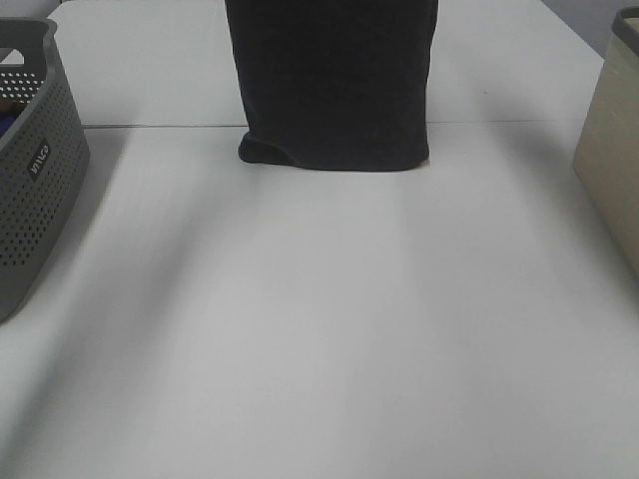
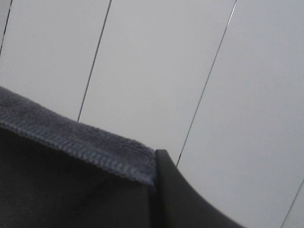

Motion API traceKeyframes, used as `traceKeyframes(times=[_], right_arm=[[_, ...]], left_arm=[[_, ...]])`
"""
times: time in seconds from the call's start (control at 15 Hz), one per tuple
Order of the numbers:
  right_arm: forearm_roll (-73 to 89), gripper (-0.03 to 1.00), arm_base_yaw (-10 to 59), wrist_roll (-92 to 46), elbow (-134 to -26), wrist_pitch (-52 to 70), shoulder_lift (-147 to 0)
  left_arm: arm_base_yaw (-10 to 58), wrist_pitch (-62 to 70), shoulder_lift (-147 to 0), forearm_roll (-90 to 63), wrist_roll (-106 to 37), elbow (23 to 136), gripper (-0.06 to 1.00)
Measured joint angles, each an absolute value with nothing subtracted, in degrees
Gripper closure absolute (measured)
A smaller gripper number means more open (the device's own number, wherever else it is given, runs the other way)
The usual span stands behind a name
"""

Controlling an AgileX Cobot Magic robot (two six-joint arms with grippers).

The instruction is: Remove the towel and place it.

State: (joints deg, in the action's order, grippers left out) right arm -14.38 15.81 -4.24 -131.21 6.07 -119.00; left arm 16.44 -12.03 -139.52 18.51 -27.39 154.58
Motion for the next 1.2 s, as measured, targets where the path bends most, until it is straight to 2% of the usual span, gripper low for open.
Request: traceKeyframes(times=[0.07, 0.2, 0.27, 0.4, 0.67, 0.8, 1.0, 1.07, 1.2], right_arm=[[-13.6, 0.96, 15.9, -4.2, -131.2, 8.0, -119.0], [-9.9, 0.96, 15.9, -4.2, -131.2, 18.2, -118.8], [-7.2, 0.96, 15.9, -4.4, -131.2, 28.6, -117.2], [-4.1, 0.96, 15.8, -4.9, -131.2, 36.8, -113.8], [2.5, 0.96, 15.9, -7.3, -131.2, 50.0, -109.2], [5.1, 0.96, 16.0, -7.8, -131.2, 57.3, -107.4], [6.5, 0.96, 16.2, -7.8, -131.2, 64.1, -105.4], [6.8, 0.96, 16.2, -7.8, -131.2, 68.2, -105.1], [7.2, 0.96, 16.2, -7.8, -131.2, 69.0, -105.0]], left_arm=[[16.5, -10.7, -139.5, 18.5, -27.3, 154.6, 0.94], [18.3, 1.5, -139.1, 18.0, -26.1, 154.6, 0.94], [20.8, 18.5, -137.1, 18.0, -26.1, 154.6, 0.94], [23.0, 34.1, -133.7, 17.7, -26.1, 154.6, 0.94], [23.8, 54.4, -127.1, 14.3, -25.3, 154.6, 0.94], [23.9, 64.3, -124.2, 11.9, -20.6, 154.6, 0.94], [24.1, 68.4, -121.9, 9.6, -12.8, 154.6, 0.94], [24.1, 68.9, -119.8, 7.3, -9.5, 152.5, 0.94], [24.1, 69.0, -115.3, 5.9, -6.5, 143.2, 0.94]])
